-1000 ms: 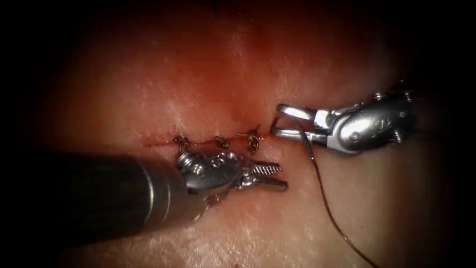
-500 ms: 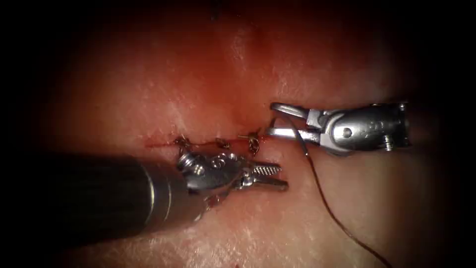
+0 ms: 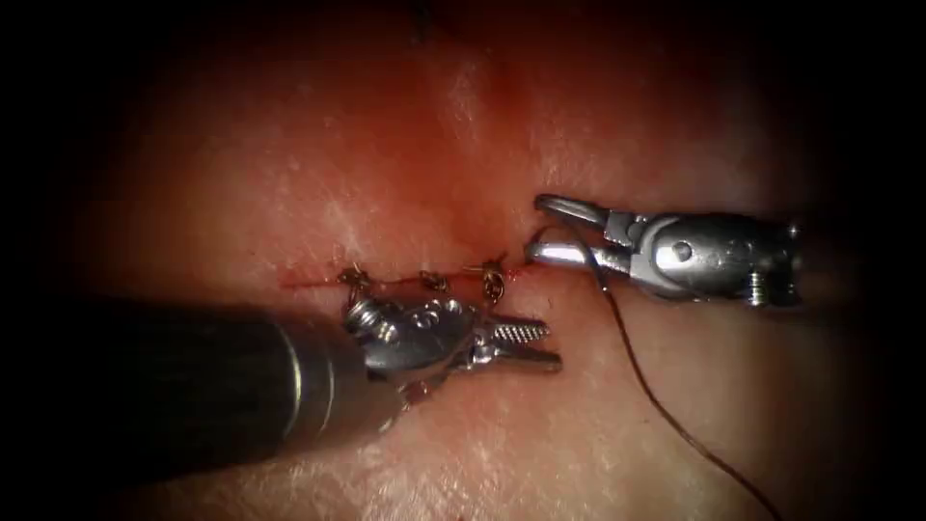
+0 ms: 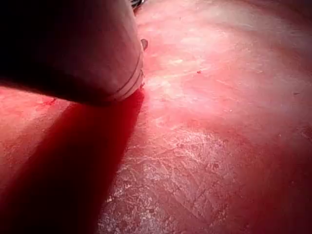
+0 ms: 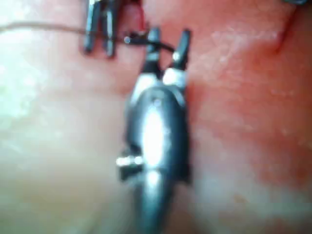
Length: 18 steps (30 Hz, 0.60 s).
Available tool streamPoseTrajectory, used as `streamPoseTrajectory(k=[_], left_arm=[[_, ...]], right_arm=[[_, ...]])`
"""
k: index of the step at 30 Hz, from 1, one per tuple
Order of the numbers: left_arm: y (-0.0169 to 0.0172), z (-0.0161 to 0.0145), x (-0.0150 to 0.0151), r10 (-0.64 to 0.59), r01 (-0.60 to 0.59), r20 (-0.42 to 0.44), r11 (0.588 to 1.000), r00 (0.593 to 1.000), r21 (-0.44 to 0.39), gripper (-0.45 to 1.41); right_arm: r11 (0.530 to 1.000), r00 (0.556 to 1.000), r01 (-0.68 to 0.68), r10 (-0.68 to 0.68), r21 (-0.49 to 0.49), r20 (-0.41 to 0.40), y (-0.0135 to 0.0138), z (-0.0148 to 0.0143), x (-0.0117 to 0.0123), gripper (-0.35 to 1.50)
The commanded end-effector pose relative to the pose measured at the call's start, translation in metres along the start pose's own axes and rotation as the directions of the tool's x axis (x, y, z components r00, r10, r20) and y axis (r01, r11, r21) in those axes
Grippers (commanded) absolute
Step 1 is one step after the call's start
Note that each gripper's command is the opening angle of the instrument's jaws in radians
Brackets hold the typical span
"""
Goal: Wound Closure
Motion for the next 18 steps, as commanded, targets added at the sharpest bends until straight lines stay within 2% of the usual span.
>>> streamPoseTrajectory(k=[1, 8, 12, 18], left_arm=[[-0.0002, 0.0008, -0.0003, 0.0, 0.0, 0.0, 1.0, 1.0, -0.002, 0.19], [-0.0001, 0.0008, -0.0003, 0.0, 0.0, 0.0, 1.0, 1.0, -0.002, 0.19], [-0.0001, 0.0008, -0.0003, 0.0, 0.0, 0.0, 1.0, 1.0, -0.002, 0.19], [0.0, 0.0009, -0.0003, 0.0, 0.0, 0.002, 1.0, 1.0, -0.005, 0.19]], right_arm=[[1.0, 1.0, -0.004, 0.004, 0.006, 0.002, -0.0004, 0.001, -0.0006, -0.35], [0.999, 1.0, -0.022, 0.022, 0.027, 0.011, -0.0005, 0.0012, -0.0005, -0.35], [0.996, 0.998, -0.055, 0.052, 0.074, 0.035, -0.0006, 0.0013, -0.0006, -0.35], [0.989, 0.991, -0.12, 0.113, 0.089, 0.076, -0.0004, 0.0011, -0.0008, -0.35]])
